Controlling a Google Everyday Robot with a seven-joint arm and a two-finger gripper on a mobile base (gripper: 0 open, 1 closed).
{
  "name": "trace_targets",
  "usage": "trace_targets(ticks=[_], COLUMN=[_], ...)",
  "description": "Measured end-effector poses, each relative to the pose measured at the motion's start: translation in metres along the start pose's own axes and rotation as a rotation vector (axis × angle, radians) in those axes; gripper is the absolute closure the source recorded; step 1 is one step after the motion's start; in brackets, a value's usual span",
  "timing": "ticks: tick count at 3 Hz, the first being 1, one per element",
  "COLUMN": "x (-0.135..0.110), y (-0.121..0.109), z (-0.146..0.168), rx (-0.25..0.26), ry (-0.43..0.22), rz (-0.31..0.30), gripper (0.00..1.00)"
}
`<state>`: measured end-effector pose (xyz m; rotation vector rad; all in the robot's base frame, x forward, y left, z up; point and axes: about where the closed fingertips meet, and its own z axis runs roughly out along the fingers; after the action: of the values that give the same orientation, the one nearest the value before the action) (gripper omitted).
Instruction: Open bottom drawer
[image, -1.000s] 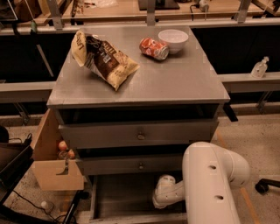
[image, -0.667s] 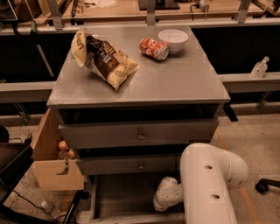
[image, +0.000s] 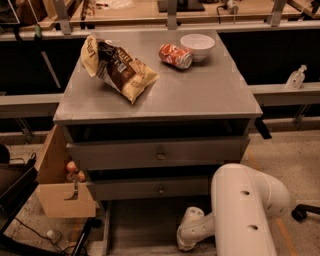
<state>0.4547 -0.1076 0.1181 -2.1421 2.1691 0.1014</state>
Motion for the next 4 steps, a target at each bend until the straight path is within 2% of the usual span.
trace_targets(ticks=[1,2,4], x=[-0.0009,-0.0020,-0.0040], y=[0.0187,0.0122,0.0192], z=[-0.0066,-0.0064,-0.0092], rx=[-0.014,-0.014,-0.027], ry=[0.004,0.004,0.008], rz=[0.030,0.030,0.043], gripper=[1.00,1.00,1.00])
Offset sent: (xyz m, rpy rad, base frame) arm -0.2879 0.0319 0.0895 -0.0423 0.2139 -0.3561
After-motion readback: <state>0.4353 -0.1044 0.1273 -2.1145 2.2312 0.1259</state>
